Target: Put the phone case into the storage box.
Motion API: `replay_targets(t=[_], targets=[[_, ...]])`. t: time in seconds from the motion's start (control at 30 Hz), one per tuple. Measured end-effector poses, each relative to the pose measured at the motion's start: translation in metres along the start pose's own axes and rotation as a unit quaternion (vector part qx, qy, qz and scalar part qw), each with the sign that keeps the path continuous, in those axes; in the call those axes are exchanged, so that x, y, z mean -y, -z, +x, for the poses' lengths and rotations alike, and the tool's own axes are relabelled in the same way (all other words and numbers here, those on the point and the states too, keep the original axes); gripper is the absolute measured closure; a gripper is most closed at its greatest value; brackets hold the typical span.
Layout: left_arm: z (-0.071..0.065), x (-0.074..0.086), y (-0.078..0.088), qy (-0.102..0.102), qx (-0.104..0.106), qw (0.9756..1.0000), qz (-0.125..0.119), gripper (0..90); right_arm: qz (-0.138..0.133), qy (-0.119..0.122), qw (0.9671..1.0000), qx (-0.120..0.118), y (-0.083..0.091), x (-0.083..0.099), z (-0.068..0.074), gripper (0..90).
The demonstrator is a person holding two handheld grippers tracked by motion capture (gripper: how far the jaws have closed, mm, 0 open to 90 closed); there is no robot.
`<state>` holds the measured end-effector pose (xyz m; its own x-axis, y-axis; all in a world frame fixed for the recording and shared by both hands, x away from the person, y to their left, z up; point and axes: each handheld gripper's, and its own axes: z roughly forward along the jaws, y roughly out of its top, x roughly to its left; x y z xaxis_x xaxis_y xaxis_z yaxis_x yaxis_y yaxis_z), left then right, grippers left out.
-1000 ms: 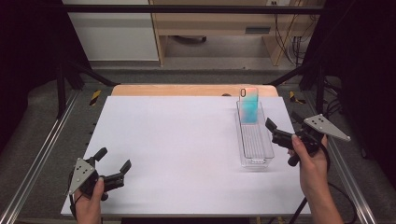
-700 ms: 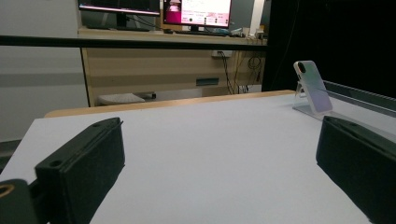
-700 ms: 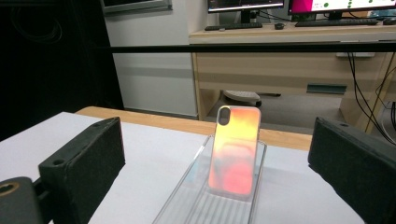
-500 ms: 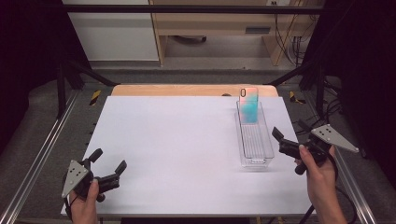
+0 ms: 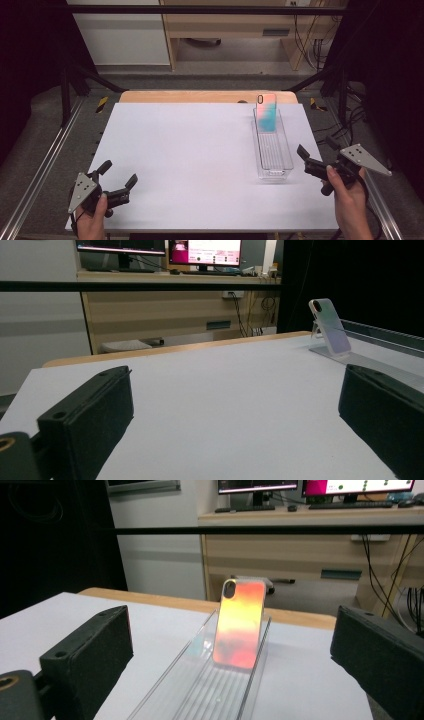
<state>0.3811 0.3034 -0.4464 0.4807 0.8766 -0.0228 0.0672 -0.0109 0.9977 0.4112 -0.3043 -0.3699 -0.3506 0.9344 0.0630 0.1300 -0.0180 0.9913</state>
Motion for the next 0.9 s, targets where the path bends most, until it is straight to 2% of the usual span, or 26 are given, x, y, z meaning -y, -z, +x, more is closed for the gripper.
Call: replay_targets(t=[0.6,0.9], targets=[[-0.008,0.002,-0.003,-0.01,0.011,0.9998,0.013,0.8,0.006,0.0,0.9998,-0.017,0.012,0.025,0.002,3.4],[-0.014,0.003,-0.005,-0.018,0.021,0.9994,0.022,0.8,0.006,0.027,0.9993,-0.025,0.015,0.036,0.006,3.0]])
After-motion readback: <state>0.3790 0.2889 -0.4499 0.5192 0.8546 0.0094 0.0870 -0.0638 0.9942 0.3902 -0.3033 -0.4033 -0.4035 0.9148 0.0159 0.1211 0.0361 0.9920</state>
